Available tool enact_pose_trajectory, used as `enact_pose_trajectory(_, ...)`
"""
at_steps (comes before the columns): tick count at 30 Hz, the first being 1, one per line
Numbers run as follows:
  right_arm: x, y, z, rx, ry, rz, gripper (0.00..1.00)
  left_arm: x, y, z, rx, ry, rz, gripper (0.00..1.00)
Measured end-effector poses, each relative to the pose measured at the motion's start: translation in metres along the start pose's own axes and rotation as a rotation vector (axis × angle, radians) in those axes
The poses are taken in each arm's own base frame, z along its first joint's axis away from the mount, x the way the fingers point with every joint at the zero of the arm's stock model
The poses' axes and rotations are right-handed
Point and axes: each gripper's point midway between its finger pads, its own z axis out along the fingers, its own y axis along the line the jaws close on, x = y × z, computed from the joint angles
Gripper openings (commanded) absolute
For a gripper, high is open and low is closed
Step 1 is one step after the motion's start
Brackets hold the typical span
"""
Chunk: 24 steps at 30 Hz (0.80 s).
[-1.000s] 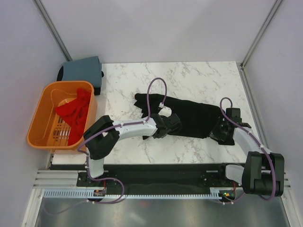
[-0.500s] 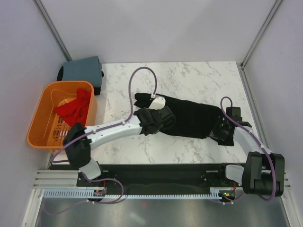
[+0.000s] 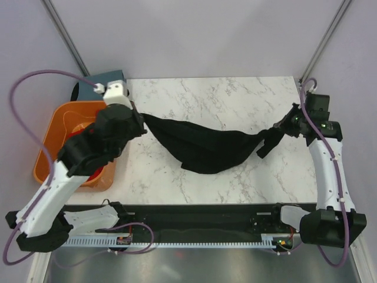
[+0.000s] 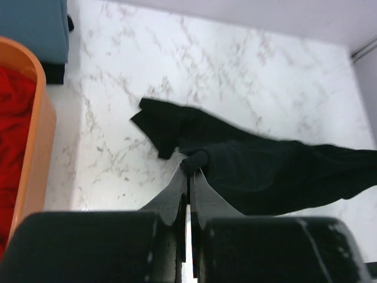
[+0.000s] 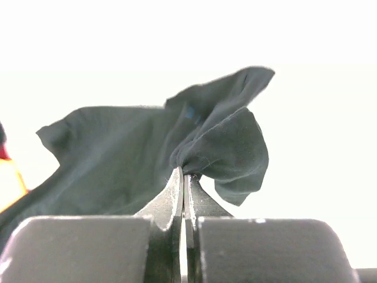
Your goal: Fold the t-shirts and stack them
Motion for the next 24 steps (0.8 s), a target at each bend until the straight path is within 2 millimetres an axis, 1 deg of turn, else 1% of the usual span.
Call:
enact_pose_trajectory(2,-0.024,0.016,-0.023,-0.028,-0.062,-0.006,0.00,-0.028,0.006,-0.024,0.039,-0.070,-0.046,0.02)
enact_pose_trajectory(3,-0.034,0.024,-0.036,-0.047,-0.095,-0.012,0.00,-0.037,0.008,-0.033,0.055,-0.093,-0.061,0.02)
enact_pose_trajectory(4,-0.040,0.030,-0.046,-0.059,-0.114,-0.014,0.00,-0.045,0.012,-0.043,0.070,-0.117,-0.078,0.02)
enact_pose_trajectory(5,-0.047,0.036,-0.057,-0.075,-0.139,-0.018,0.00,-0.050,0.015,-0.051,0.080,-0.135,-0.092,0.02)
enact_pose_trajectory(7,-0.056,0.048,-0.079,-0.101,-0.176,-0.026,0.00,-0.054,0.021,-0.060,0.090,-0.150,-0.106,0.02)
enact_pose_trajectory(10,-0.068,0.061,-0.110,-0.133,-0.230,-0.038,0.00,-0.057,0.026,-0.069,0.102,-0.156,-0.113,0.02)
enact_pose_trajectory(12,-0.076,0.071,-0.133,-0.159,-0.273,-0.048,0.00,-0.065,0.027,-0.078,0.121,-0.174,-0.131,0.02)
enact_pose_trajectory(13,-0.080,0.075,-0.143,-0.171,-0.295,-0.052,0.00,-0.070,0.027,-0.082,0.130,-0.185,-0.141,0.02)
enact_pose_trajectory(16,-0.095,0.092,-0.185,-0.224,-0.399,-0.062,0.00,-0.093,0.029,-0.103,0.170,-0.243,-0.192,0.02)
enact_pose_trajectory(17,-0.099,0.096,-0.199,-0.239,-0.436,-0.061,0.00,-0.101,0.031,-0.111,0.185,-0.267,-0.213,0.02)
enact_pose_trajectory(19,-0.104,0.101,-0.224,-0.263,-0.503,-0.059,0.00,-0.111,0.038,-0.126,0.209,-0.307,-0.247,0.02)
enact_pose_trajectory(22,-0.105,0.102,-0.247,-0.277,-0.566,-0.052,0.00,-0.119,0.057,-0.151,0.238,-0.369,-0.296,0.02)
enact_pose_trajectory(24,-0.103,0.100,-0.254,-0.271,-0.584,-0.049,0.00,-0.121,0.072,-0.165,0.244,-0.410,-0.328,0.02)
